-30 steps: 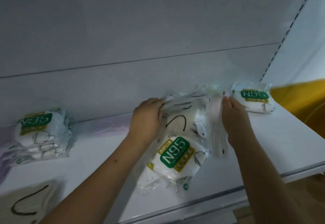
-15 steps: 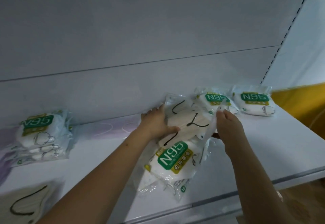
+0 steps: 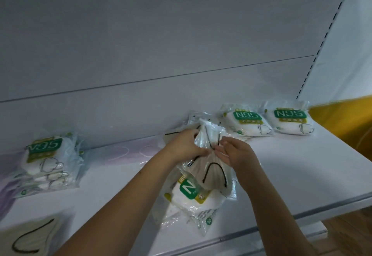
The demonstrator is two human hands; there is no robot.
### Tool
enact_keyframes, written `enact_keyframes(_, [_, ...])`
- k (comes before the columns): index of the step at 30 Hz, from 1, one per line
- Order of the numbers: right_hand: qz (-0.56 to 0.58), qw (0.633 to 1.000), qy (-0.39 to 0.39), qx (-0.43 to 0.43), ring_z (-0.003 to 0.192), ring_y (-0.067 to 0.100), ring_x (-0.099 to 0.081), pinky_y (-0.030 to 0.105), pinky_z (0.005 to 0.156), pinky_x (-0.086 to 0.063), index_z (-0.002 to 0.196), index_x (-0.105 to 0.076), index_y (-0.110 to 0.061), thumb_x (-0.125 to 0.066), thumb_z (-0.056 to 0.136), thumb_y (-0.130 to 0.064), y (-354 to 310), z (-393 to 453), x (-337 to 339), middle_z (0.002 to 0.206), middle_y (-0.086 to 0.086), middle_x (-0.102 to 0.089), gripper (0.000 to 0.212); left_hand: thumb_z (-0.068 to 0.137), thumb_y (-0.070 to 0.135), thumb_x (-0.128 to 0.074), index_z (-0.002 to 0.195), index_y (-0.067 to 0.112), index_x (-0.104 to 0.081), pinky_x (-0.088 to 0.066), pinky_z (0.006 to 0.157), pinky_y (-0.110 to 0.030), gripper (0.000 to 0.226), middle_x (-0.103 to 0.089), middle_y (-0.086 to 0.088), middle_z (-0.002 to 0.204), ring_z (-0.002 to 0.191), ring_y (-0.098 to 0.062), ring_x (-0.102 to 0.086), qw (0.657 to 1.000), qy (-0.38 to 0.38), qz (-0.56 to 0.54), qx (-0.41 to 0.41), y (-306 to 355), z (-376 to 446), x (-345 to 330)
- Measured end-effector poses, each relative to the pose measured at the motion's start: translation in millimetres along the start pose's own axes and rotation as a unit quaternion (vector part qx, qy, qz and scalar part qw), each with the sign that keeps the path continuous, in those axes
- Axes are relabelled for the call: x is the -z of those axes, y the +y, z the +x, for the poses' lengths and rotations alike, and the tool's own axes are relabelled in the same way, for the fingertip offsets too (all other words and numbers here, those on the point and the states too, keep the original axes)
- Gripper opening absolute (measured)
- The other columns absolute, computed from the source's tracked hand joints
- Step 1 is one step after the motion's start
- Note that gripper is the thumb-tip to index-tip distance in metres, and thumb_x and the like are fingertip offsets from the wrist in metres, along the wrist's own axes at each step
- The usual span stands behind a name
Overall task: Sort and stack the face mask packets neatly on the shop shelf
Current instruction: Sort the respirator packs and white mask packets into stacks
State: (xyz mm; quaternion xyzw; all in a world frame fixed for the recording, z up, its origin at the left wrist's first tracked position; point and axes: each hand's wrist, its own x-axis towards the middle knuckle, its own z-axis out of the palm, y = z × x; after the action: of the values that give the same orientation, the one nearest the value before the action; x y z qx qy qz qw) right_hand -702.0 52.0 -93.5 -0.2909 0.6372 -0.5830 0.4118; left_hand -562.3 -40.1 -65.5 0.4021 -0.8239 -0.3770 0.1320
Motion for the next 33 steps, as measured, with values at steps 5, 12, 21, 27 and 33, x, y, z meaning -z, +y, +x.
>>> enact_keyframes(5, [-0.164,0.975,0.129,0.076,0.127,0.019,-0.049,0.039,0.106,-0.041,0.152,-0.03,-0.014,-0.074,0.084,-0.043,-9.3,-3.5,14.1,0.139,0.002,-0.05,0.086,0.093,0.025,-0.07,0.103,0.015,-0.072,-0.055,0.07,-0.024,0.015,-0.074,0.004,0.084,0.073,-0.008,-0.069,0.98,0.031,-0.197,-0.012,11.5,-1.2,8.2])
enact_keyframes(12, [0.035,0.986,0.164,-0.01,0.08,0.028,-0.064,0.038,0.073,-0.053,0.097,-0.068,-0.004,-0.068,0.087,-0.021,-19.3,-6.4,44.6,0.082,0.01,-0.068,0.02,0.091,0.06,-0.059,0.134,0.02,-0.058,-0.047,0.096,-0.029,0.058,-0.059,0.0,0.132,0.122,-0.018,-0.055,0.994,0.092,0.057,0.014,-21.0,24.2,13.9])
enact_keyframes(21, [0.122,0.978,0.161,-0.058,0.086,0.027,-0.062,0.037,0.077,-0.052,0.112,-0.058,-0.004,-0.052,0.096,-0.009,-14.2,-8.9,49.7,0.095,0.013,-0.065,0.018,0.093,0.018,-0.048,0.099,0.015,-0.065,-0.049,0.066,-0.032,0.018,-0.069,-0.009,0.091,0.081,-0.028,-0.065,0.979,0.115,0.164,0.041,-33.6,21.3,17.1])
enact_keyframes(27, [0.174,0.983,0.02,-0.049,0.093,0.027,-0.067,0.036,0.075,-0.054,0.11,-0.06,-0.012,-0.046,0.103,-0.031,-18.9,-16.2,14.0,0.103,0.014,-0.069,0.024,0.097,0.034,-0.047,0.087,0.016,-0.057,-0.053,0.076,-0.041,0.023,-0.058,-0.01,0.093,0.086,-0.029,-0.057,0.975,0.132,0.147,-0.102,34.3,-7.9,-7.5])
enact_keyframes(33, [0.167,0.985,-0.009,-0.051,0.084,0.02,-0.074,0.028,0.062,-0.058,0.115,-0.065,-0.003,-0.053,0.1,-0.015,-17.4,-15.2,25.6,0.095,0.012,-0.076,0.024,0.089,0.046,-0.069,0.157,0.027,-0.023,-0.03,0.118,-0.037,0.085,-0.019,0.009,0.161,0.145,-0.015,-0.023,0.983,-0.172,0.027,-0.055,41.3,-13.8,-14.5])
